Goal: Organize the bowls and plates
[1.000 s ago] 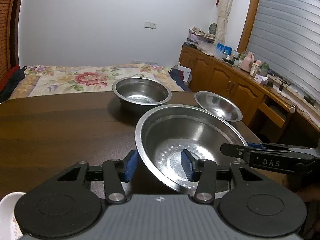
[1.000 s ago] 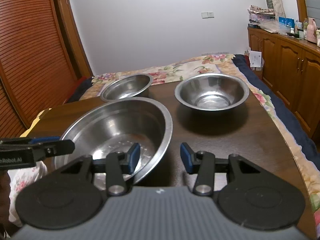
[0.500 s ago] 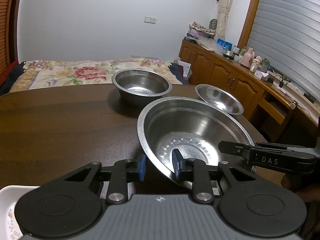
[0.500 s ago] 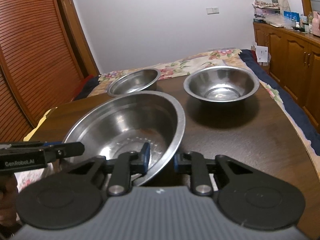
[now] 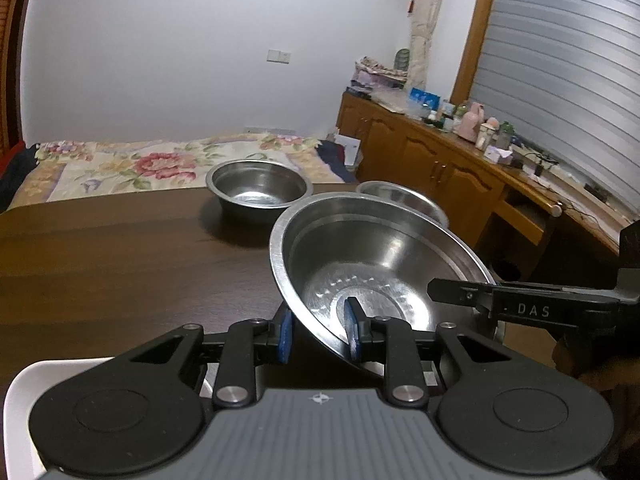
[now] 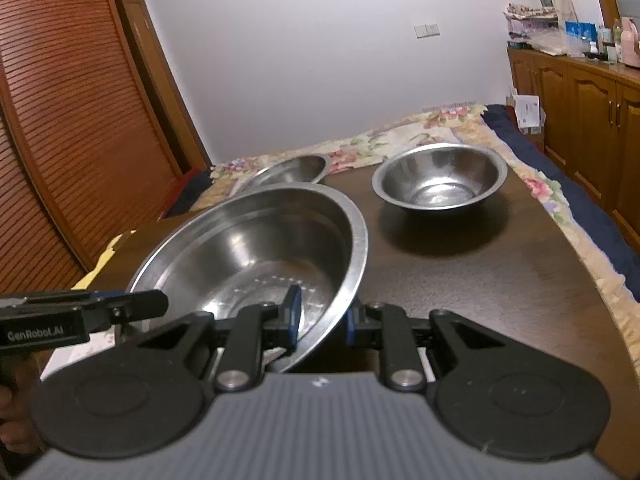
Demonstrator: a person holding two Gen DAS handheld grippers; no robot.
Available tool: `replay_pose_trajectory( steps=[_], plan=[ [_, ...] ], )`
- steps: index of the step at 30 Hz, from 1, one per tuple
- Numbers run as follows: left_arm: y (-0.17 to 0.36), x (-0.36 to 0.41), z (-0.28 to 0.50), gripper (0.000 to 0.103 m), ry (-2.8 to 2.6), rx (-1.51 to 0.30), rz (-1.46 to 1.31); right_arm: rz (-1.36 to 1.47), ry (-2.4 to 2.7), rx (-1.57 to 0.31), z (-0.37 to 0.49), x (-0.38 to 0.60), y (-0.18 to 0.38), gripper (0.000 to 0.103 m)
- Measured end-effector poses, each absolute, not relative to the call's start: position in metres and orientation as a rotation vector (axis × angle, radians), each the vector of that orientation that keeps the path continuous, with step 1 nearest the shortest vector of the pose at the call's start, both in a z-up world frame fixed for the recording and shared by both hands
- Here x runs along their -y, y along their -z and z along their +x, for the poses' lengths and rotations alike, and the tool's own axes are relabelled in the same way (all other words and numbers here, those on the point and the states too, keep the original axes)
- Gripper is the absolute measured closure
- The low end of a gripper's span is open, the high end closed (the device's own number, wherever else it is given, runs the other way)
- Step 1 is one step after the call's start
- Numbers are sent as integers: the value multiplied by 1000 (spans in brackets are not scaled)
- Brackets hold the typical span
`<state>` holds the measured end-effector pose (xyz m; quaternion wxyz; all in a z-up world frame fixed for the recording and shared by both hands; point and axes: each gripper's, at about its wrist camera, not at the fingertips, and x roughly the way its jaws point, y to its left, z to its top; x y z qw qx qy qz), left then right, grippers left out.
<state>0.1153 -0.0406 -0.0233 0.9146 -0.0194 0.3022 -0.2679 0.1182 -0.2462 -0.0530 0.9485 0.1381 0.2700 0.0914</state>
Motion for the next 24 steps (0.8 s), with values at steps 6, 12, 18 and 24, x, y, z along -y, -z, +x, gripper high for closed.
replay_pose_trajectory(
  steps=[6, 12, 18, 24],
  plan=[
    [20, 39, 100, 75, 582, -608, -33, 282, -187, -527, 102, 249, 47, 80],
    [24, 38, 88, 75, 603, -616, -29, 308, -193, -525, 91, 255, 51, 80],
    [31, 36, 79, 75, 601, -634, -15, 301, -191, -531, 87, 251, 57, 80],
    [38, 32, 71, 74, 597, -650, -2, 288, -190, -543, 78, 245, 65, 80]
  ],
)
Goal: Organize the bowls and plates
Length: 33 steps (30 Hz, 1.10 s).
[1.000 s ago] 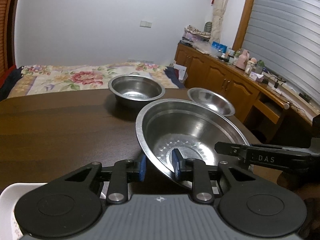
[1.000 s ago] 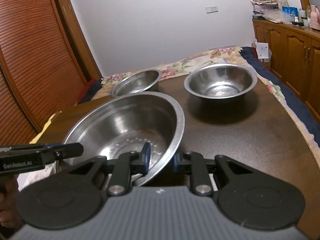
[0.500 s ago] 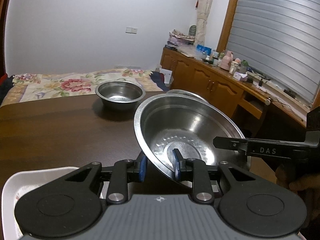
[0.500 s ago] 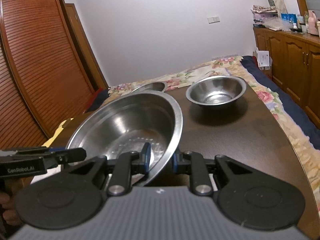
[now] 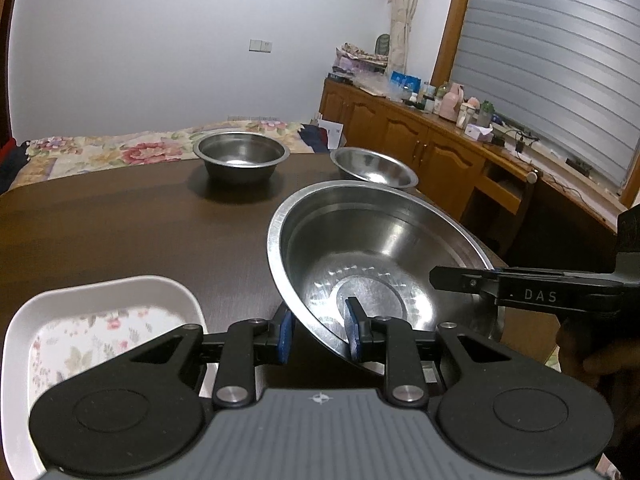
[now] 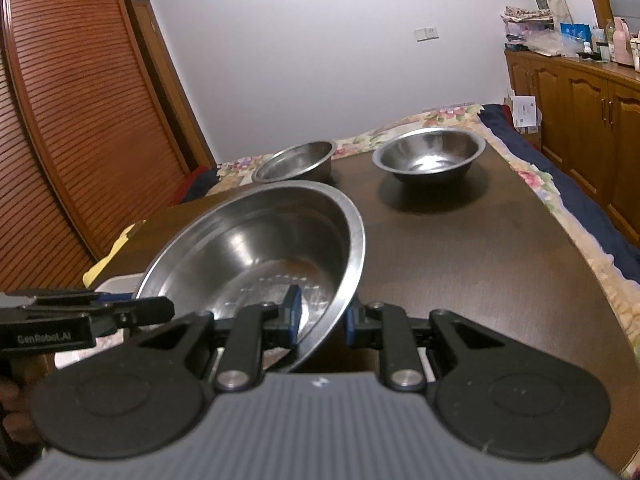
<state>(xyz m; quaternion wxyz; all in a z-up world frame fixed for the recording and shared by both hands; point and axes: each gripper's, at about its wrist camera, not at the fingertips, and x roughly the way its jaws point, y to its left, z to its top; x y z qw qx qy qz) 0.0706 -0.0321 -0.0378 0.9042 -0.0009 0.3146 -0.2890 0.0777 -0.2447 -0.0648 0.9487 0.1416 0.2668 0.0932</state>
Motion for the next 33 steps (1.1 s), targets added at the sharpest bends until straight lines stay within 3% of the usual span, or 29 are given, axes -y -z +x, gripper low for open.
replay_pose_trajectory(
  steps=[33],
  plan=[
    [46, 33, 67, 73, 540, -648, 34, 299, -205, -577, 76, 237, 79, 79]
  ],
)
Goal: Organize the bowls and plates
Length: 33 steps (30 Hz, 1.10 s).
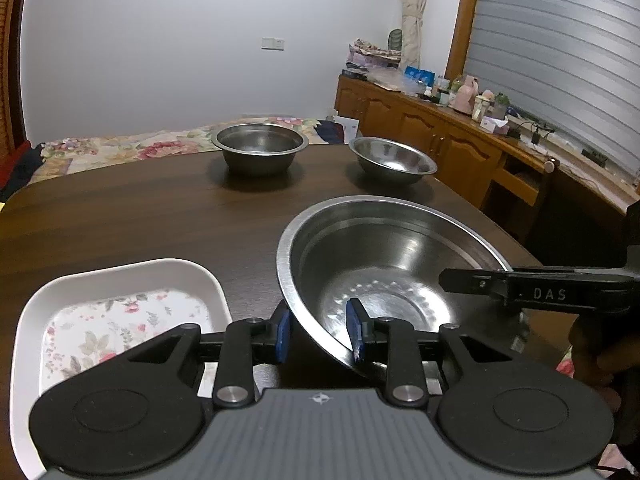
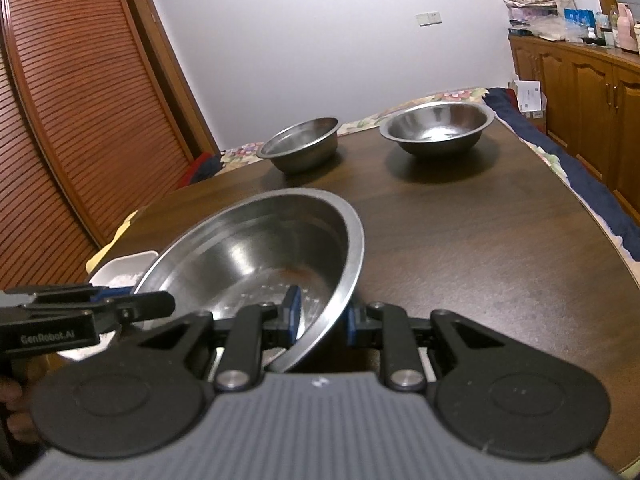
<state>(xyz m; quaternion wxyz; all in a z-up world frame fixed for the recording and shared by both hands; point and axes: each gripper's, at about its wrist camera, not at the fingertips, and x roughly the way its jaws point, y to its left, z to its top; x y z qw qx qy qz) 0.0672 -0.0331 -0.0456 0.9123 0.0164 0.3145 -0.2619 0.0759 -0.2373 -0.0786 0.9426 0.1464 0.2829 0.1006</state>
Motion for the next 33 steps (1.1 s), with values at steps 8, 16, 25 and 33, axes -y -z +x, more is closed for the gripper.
replay_pose_trajectory(
  steps=[8, 16, 25, 33],
  plan=[
    [45, 34, 67, 73, 528, -645, 31, 290, -194, -575, 78, 237, 77, 79],
    [30, 22, 73, 72, 513, -607, 15, 276, -176, -544, 76, 248, 63, 79],
    [-5, 22, 97, 70, 486, -528, 42, 193, -150, -469, 87, 265, 22, 79],
    [-25, 23, 139, 70, 442, -499, 75, 124, -149, -411, 123, 280, -10, 78]
  ],
)
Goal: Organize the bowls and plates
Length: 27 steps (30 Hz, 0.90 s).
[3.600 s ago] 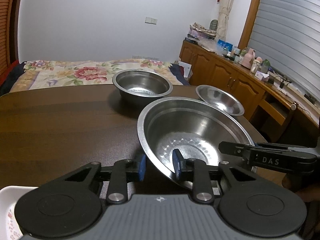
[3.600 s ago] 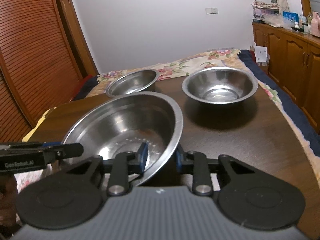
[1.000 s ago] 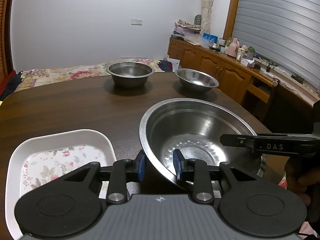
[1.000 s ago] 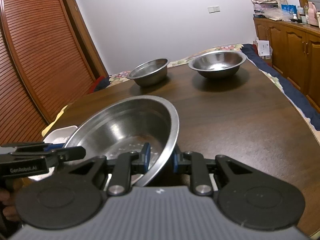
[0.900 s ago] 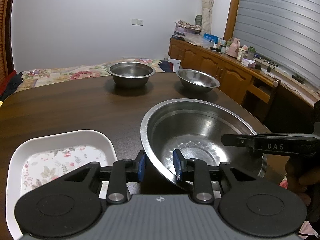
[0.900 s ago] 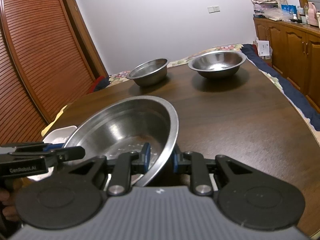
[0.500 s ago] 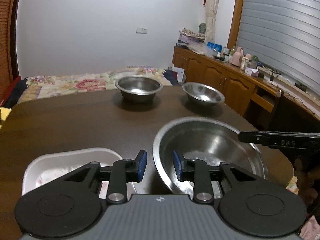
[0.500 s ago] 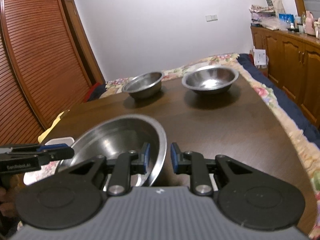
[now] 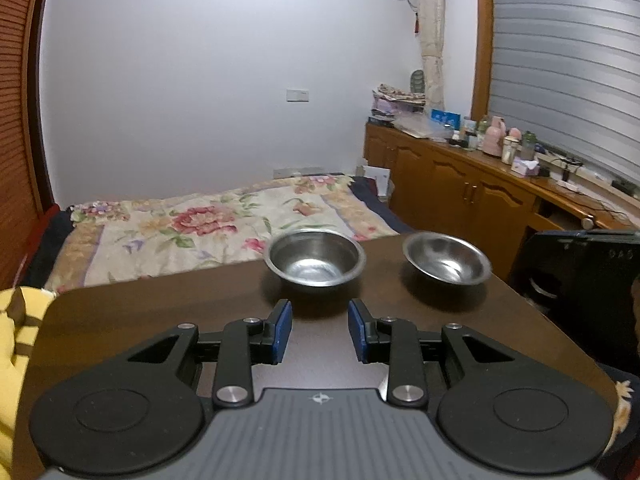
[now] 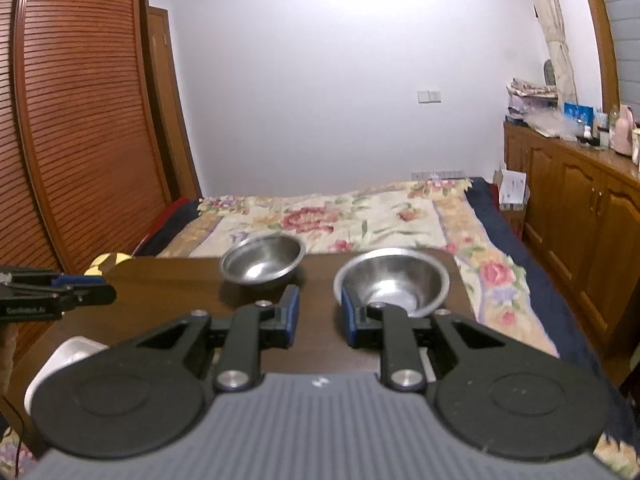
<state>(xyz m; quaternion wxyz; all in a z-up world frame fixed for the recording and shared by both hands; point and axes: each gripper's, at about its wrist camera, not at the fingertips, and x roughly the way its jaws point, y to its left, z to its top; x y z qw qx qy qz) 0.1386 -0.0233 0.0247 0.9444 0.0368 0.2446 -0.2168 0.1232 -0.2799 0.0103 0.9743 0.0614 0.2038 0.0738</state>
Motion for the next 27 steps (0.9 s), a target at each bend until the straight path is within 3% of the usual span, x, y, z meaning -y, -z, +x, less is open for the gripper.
replay_pose_trajectory(
  steps=[3, 5, 27],
  plan=[
    [-27, 22, 157, 70, 421, -505, 65, 121, -170, -410, 144, 283, -16, 77],
    [-30, 21, 168, 70, 406, -509, 52, 115, -184, -412, 158, 283, -18, 71],
    [4, 38, 270, 66, 374, -642, 14, 161, -363, -603, 298, 247, 36, 70]
  ],
)
